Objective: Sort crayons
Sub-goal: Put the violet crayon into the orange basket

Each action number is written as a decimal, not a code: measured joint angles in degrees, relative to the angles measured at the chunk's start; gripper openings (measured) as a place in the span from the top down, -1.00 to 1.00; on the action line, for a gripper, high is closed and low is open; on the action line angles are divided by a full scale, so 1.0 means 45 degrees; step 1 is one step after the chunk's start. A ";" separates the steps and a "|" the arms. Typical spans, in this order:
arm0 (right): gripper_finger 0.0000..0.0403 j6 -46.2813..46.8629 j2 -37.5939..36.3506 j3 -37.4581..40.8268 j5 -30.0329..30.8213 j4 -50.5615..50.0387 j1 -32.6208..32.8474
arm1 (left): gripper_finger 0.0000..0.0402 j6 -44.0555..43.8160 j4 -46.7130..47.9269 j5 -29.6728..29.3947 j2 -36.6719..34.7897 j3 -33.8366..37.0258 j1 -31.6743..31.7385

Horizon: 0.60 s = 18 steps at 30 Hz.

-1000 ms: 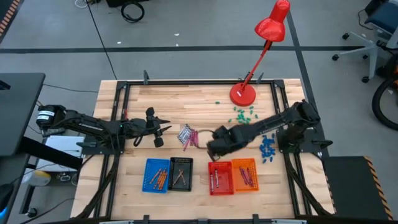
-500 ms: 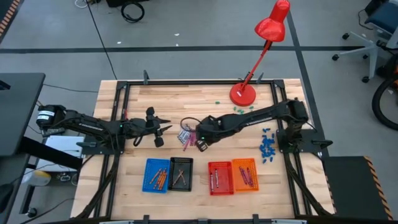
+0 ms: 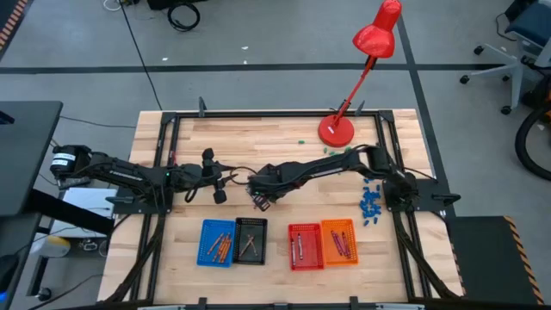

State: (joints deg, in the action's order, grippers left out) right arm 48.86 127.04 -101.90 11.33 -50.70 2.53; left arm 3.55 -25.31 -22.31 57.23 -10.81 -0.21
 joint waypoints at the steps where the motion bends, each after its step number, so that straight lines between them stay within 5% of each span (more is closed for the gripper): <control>1: 0.57 0.0000 0.0143 -0.0050 0.0000 -0.0089 -0.0034 | 0.41 0.0003 0.0014 0.0001 0.0000 0.0000 0.0000; 18: 0.57 0.0238 0.0882 -0.0099 0.0150 -0.0443 -0.0278 | 0.41 0.0020 0.0096 0.0010 0.0000 0.0000 0.0000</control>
State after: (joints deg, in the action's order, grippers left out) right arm 49.93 131.01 -102.35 12.01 -52.70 1.28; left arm 3.64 -24.88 -22.26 57.23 -10.81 -0.21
